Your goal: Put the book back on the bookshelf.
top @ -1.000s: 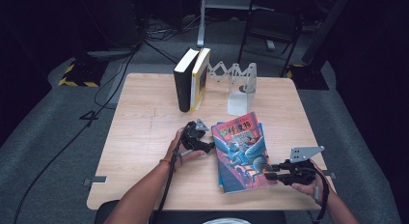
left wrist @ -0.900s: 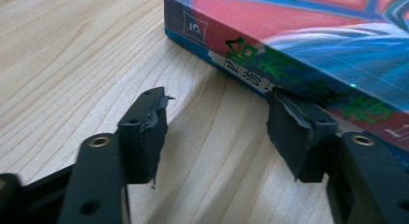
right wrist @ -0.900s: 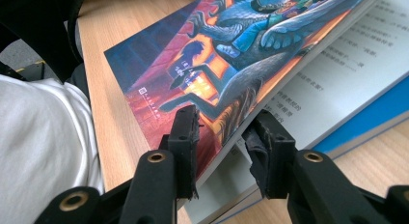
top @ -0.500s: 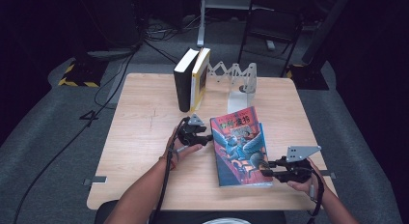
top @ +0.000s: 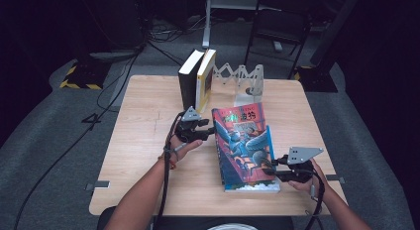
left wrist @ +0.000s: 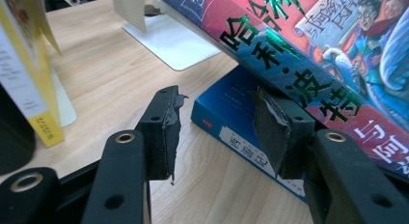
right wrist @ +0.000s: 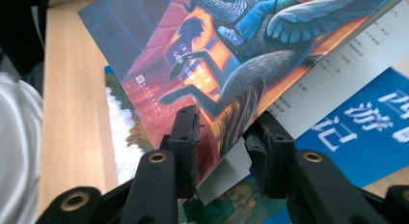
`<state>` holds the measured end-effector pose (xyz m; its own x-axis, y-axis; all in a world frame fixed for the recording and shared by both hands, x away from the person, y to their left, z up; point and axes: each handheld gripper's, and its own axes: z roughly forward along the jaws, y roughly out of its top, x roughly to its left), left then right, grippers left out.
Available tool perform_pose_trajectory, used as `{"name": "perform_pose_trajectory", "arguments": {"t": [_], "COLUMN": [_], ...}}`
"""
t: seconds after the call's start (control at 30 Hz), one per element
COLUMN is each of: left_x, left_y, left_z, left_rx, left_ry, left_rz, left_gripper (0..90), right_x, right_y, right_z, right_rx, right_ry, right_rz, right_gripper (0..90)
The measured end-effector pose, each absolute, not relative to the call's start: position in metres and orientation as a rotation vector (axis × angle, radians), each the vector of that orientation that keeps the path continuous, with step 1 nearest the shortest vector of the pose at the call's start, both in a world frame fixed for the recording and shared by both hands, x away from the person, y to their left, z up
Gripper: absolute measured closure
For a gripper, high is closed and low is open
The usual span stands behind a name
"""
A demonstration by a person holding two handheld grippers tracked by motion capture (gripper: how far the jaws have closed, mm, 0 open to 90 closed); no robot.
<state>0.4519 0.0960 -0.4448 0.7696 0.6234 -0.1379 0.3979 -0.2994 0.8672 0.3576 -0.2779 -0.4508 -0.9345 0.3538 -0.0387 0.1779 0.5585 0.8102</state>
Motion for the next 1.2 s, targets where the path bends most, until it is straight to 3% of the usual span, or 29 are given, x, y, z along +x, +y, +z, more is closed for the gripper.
{"name": "perform_pose_trajectory", "arguments": {"t": [0.3, 0.63, 1.2], "left_x": [0.457, 0.449, 0.45], "left_y": [0.097, 0.088, 0.096], "left_z": [-0.428, -0.4, -0.405], "left_rx": [1.906, 1.843, 1.82], "left_ry": [0.763, 0.636, 0.628], "left_rz": [0.278, 0.247, 0.139], "left_gripper": [52.6, 52.9, 51.6], "right_x": [0.364, 0.362, 0.345], "right_y": [-0.272, -0.278, -0.283], "right_z": [-0.447, -0.449, -0.454], "right_rx": [0.402, 0.352, 0.35], "right_ry": [2.536, 2.398, 2.342], "right_rz": [1.258, 1.192, 1.168], "right_gripper": [67.9, 71.2, 76.0]}}
